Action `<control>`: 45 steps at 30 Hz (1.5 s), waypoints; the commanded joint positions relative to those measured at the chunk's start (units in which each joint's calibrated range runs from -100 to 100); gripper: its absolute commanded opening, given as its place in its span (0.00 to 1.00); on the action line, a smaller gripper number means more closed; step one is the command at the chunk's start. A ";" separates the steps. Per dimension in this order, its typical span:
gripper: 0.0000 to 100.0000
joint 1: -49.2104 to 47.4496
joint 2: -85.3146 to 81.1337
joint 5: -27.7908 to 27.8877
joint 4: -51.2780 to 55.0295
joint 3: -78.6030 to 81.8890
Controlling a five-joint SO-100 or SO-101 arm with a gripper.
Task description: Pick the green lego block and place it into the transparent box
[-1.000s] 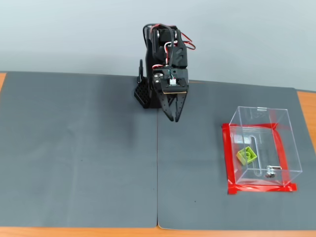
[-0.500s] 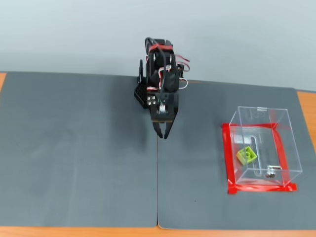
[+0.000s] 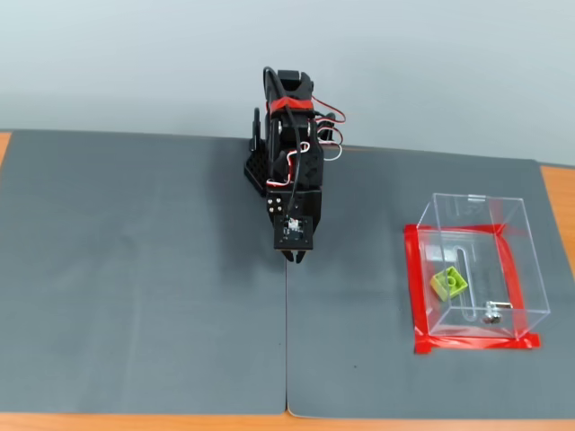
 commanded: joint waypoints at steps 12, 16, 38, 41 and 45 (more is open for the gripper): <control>0.02 0.53 -0.26 -0.23 10.39 -3.47; 0.02 0.53 -0.17 -0.23 10.30 -3.56; 0.02 0.53 -0.17 -0.23 10.30 -3.56; 0.02 0.53 -0.17 -0.23 10.30 -3.56; 0.02 0.53 -0.17 -0.23 10.30 -3.56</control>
